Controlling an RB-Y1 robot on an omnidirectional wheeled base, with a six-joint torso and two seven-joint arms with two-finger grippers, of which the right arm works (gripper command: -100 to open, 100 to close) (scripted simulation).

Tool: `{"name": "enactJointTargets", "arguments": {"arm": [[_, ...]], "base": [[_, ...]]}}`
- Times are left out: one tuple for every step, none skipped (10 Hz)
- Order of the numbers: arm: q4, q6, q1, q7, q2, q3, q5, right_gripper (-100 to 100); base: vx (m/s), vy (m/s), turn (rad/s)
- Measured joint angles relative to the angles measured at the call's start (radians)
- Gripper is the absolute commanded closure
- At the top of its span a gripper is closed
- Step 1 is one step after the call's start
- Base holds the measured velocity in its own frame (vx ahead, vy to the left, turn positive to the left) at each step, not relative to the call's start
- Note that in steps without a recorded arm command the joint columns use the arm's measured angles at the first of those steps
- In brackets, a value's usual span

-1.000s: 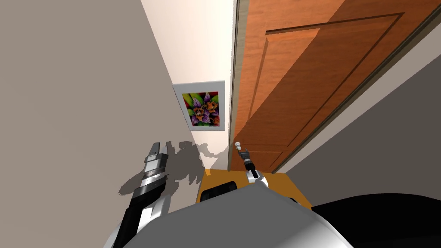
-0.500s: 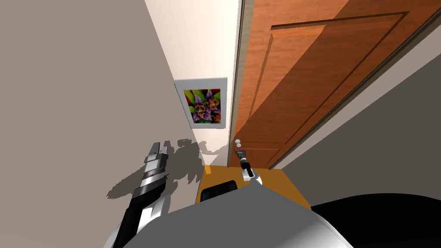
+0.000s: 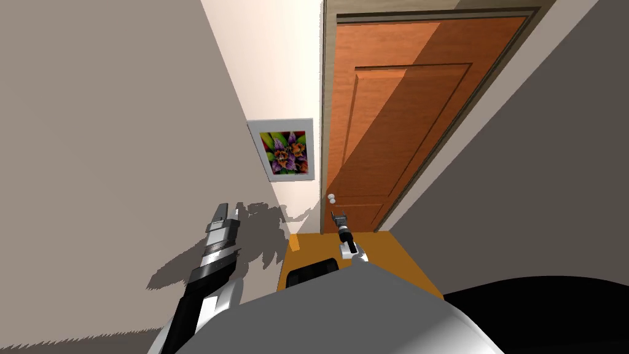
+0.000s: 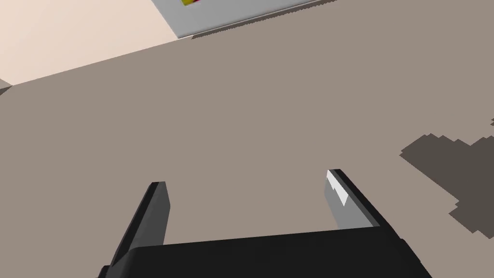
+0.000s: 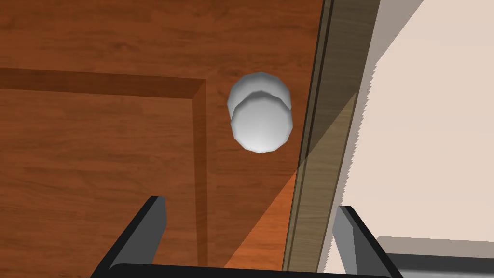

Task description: Pull the door open

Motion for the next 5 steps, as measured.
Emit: {"name": "enactJointTargets", "arguments": {"arm": [[0.038,-0.017,-0.015,-0.001,-0.019,-0.009,-0.006,-100],[0.023,-0.016,-0.007,-0.003,-0.024,-0.01,-0.006,-100],[0.001,-0.004,0.007,-0.011,-0.04,-0.013,-0.009,-100],[0.005,-0.009,0.014,-0.021,-0.062,-0.021,-0.015,-100],[-0.027,0.0,0.036,-0.028,-0.067,-0.028,-0.019,-100]], "base": [[0.12,-0.012,0.095],[0.194,-0.005,0.25],[0.214,-0.008,0.298],[0.19,0.011,0.287],[0.13,0.004,0.044]]}}
